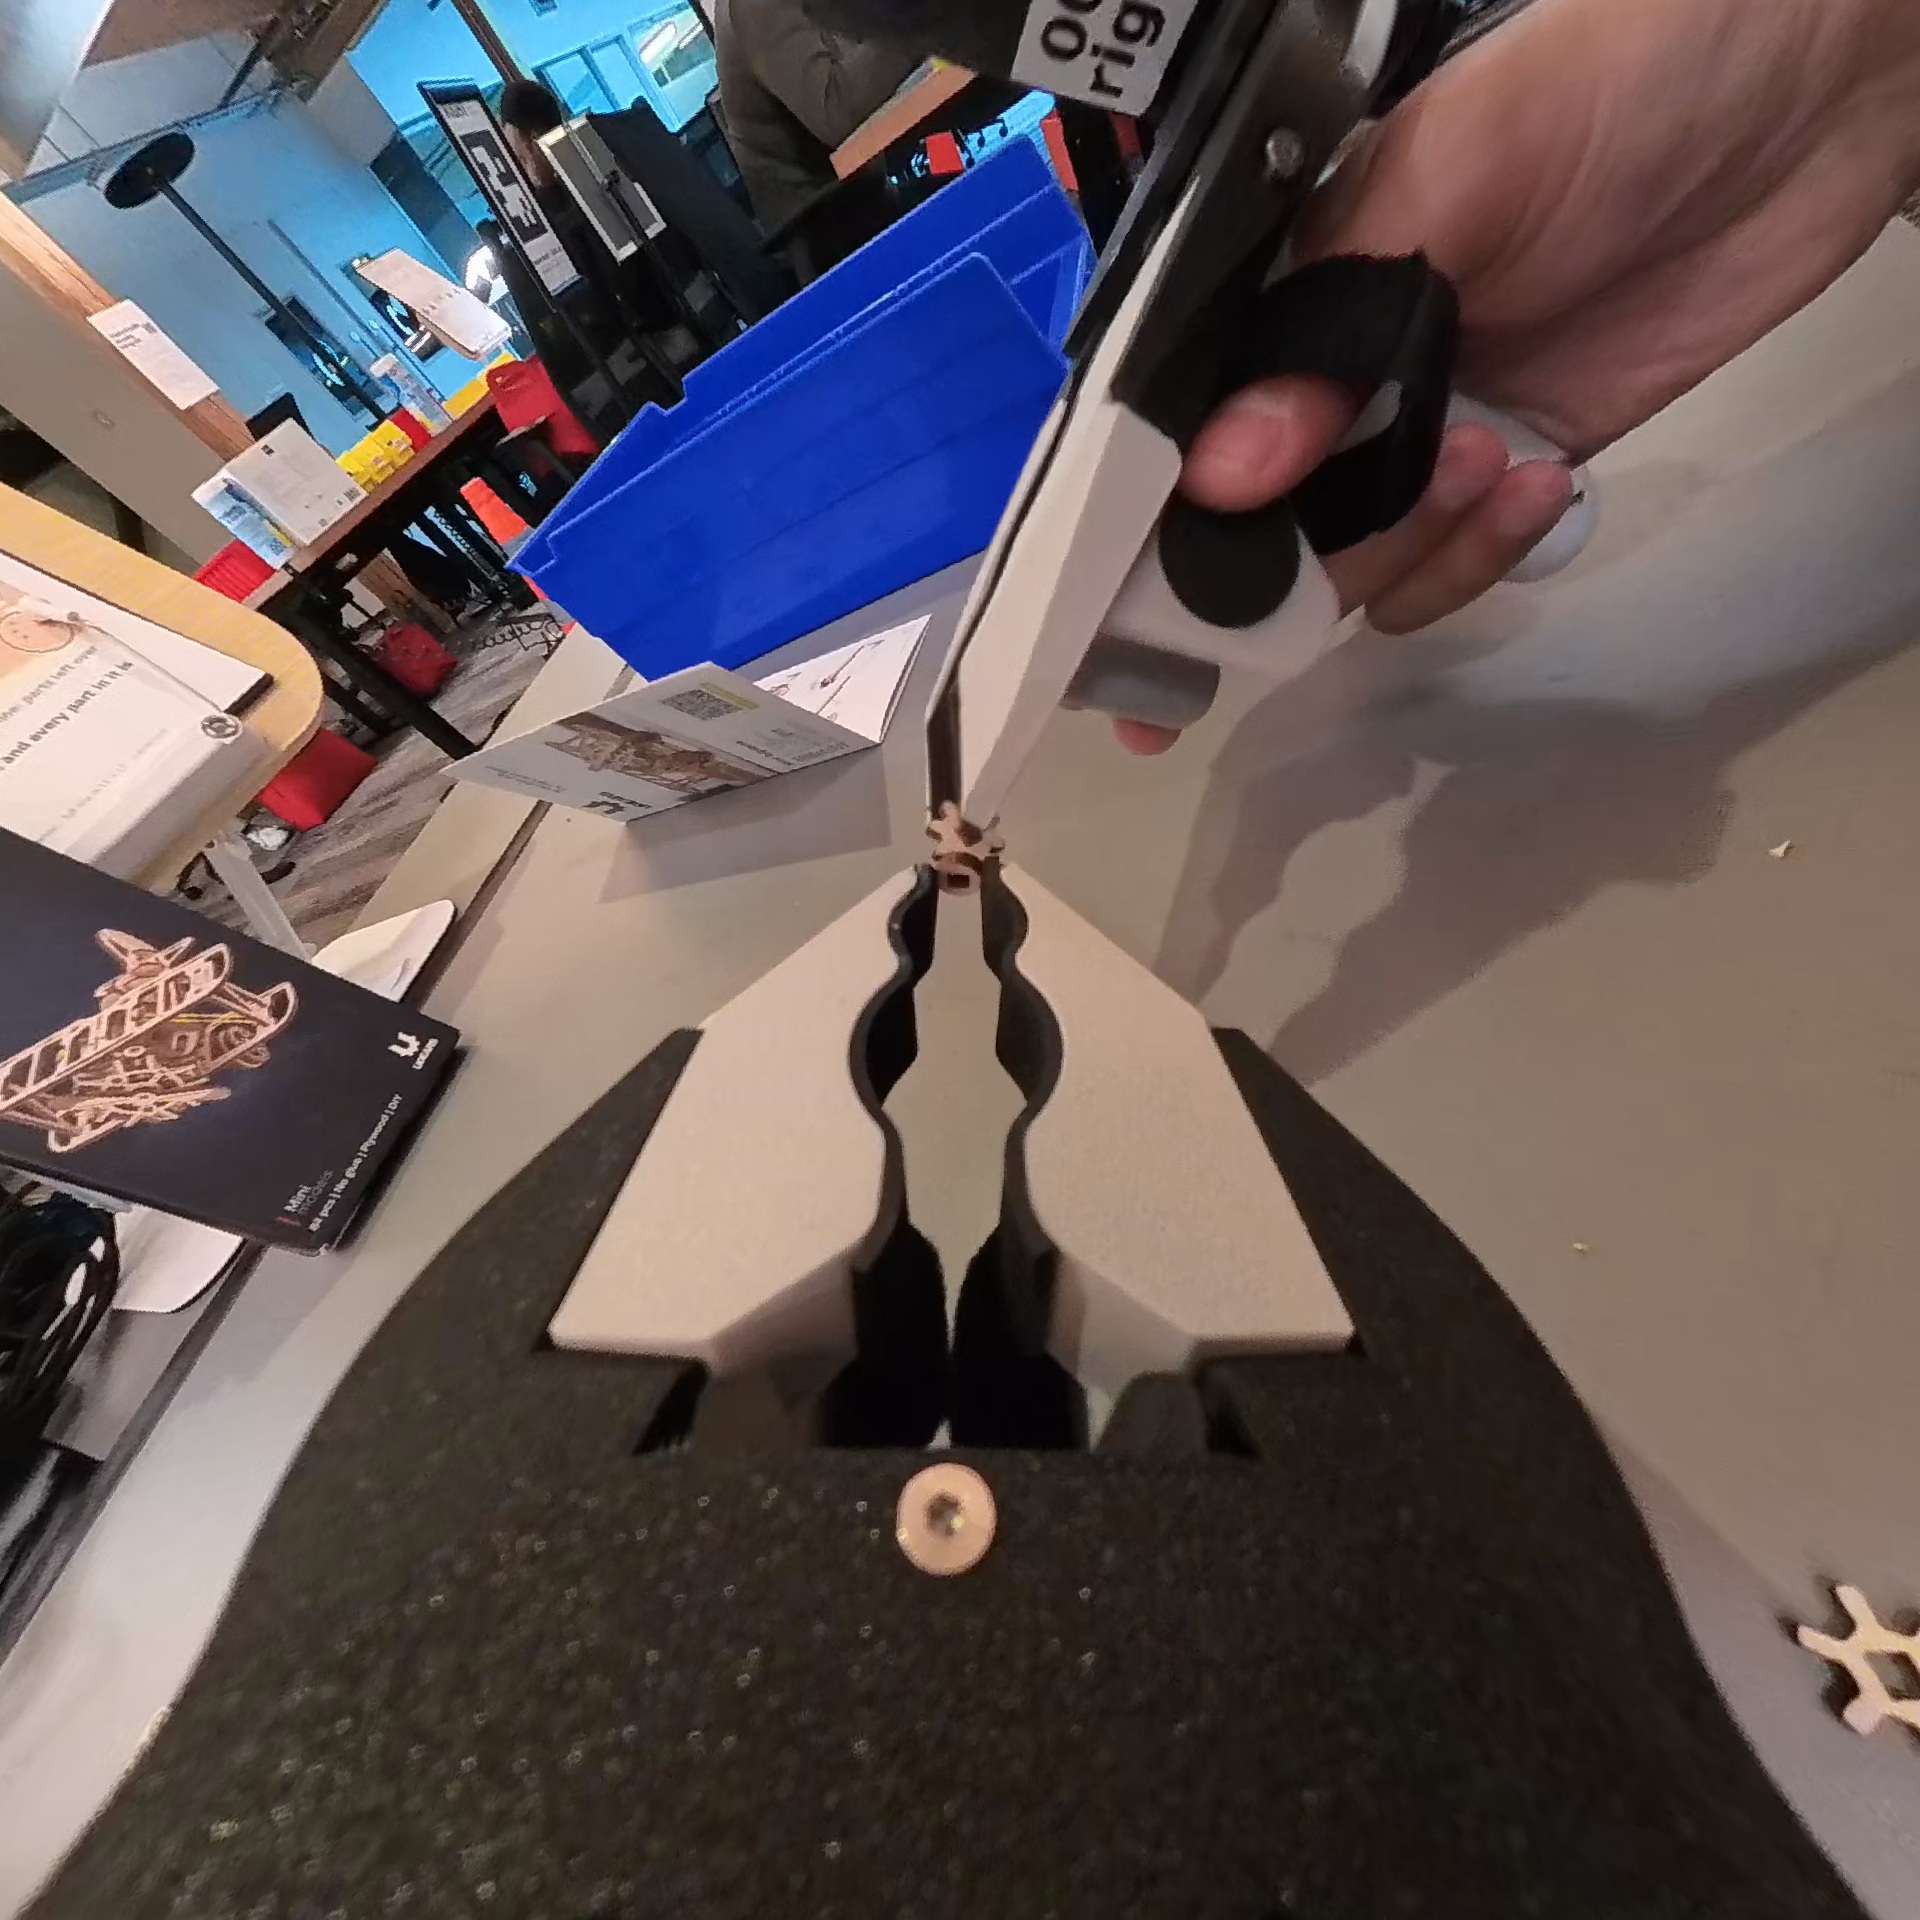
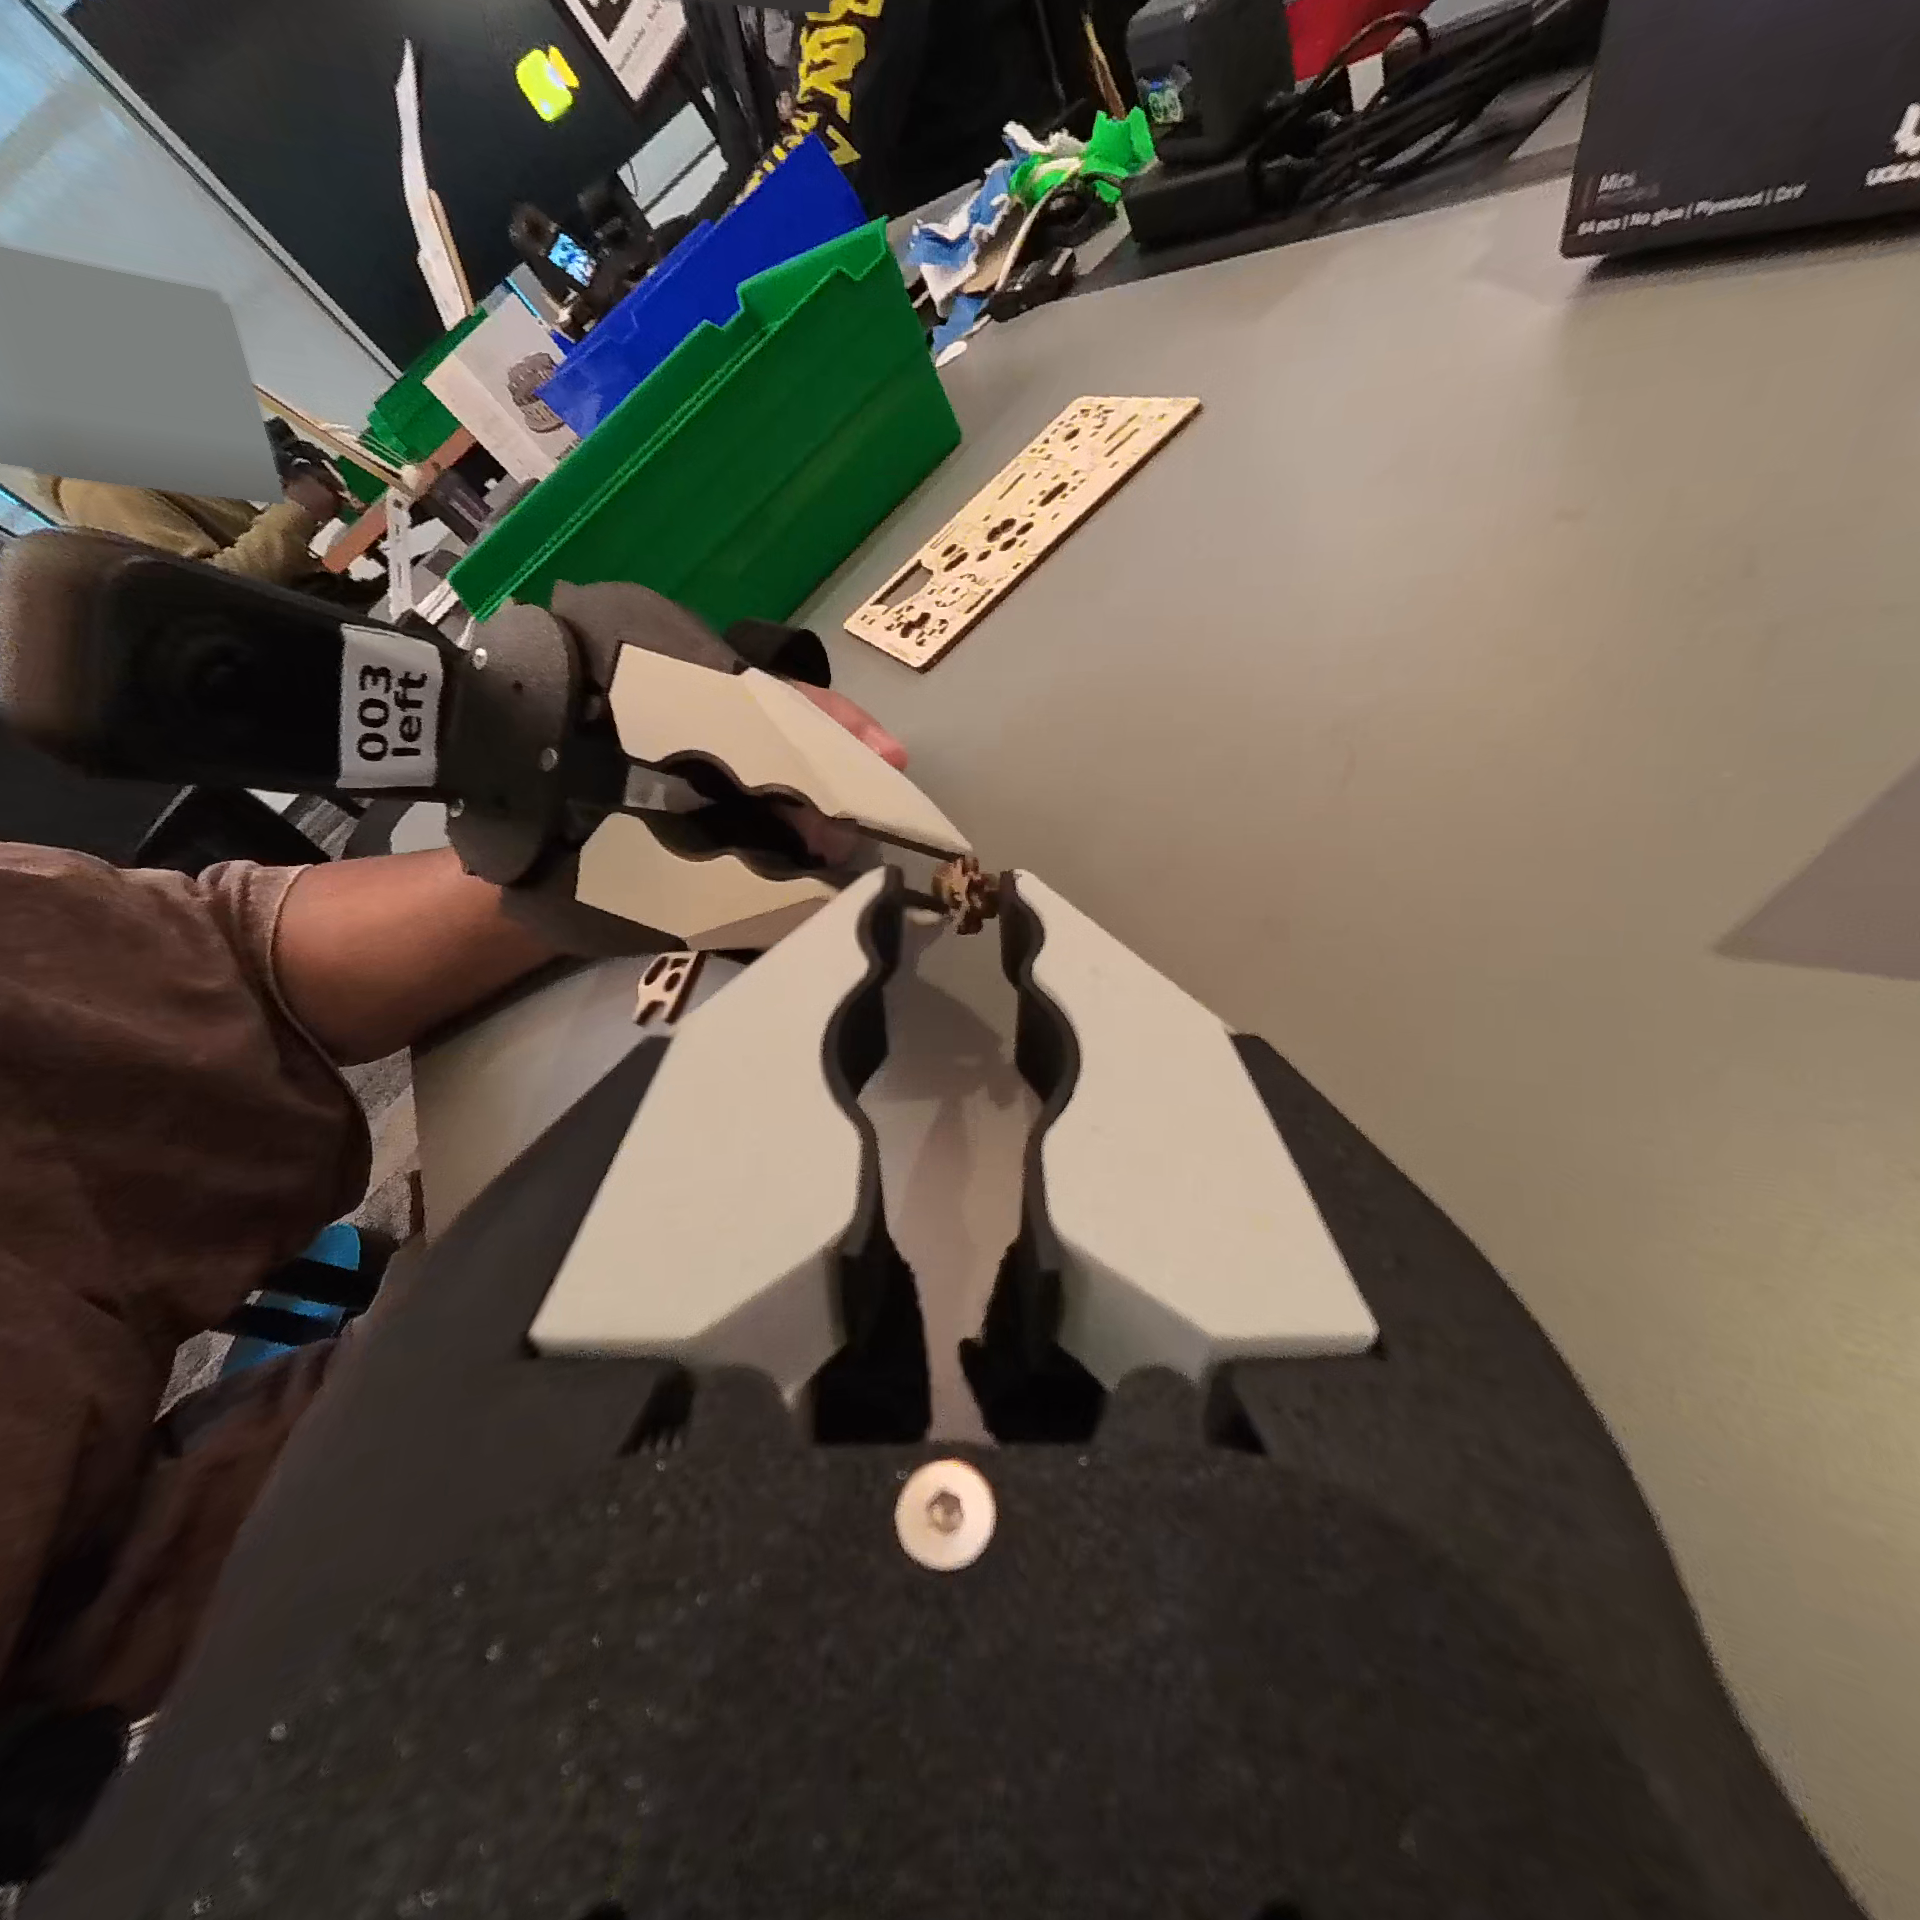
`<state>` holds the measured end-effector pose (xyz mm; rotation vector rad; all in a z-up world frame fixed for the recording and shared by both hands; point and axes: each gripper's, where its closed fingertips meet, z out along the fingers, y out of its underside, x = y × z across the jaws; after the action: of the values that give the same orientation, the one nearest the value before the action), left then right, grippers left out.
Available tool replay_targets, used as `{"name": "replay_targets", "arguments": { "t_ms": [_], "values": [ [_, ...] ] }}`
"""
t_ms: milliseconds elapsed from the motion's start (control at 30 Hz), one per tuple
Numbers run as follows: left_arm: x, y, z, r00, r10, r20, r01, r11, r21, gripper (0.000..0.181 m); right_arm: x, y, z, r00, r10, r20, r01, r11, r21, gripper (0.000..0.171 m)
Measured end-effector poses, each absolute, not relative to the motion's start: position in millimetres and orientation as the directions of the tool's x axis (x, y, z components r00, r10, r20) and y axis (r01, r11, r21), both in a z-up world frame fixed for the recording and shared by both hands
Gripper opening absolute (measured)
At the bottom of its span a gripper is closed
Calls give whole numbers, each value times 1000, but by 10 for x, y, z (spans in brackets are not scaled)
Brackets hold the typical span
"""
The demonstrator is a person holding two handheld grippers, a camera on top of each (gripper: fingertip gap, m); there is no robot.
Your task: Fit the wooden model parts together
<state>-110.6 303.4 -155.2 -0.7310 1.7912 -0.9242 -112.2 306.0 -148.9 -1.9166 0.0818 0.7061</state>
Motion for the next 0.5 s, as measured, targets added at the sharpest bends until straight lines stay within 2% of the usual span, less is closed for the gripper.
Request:
{"name": "replay_targets", "arguments": {
  "t_ms": [133, 267, 400, 500],
  "values": [
    [-1107, 3055, -1522, -360, -816, -452, -75, 509, -858, 6, -1167, 3038, -1417, 808, 313, -499, -355, -418, -836, 27],
    [-1102, 3076, -1507, -357, -827, -434, -80, 490, -868, 6, -1210, 2975, -1368, 798, 395, -455, -302, -391, -869, 20],
    [-1105, 3081, -1515, -359, -825, -436, -83, 494, -866, 6, -1167, 2918, -1545, 873, 421, -247, -58, -412, -909, 20],
    [-1106, 3128, -1543, -355, -821, -448, -97, 508, -856, 6, -1064, 2755, -1766, 869, 490, -67, 196, -465, -863, 18]
  ]
}}
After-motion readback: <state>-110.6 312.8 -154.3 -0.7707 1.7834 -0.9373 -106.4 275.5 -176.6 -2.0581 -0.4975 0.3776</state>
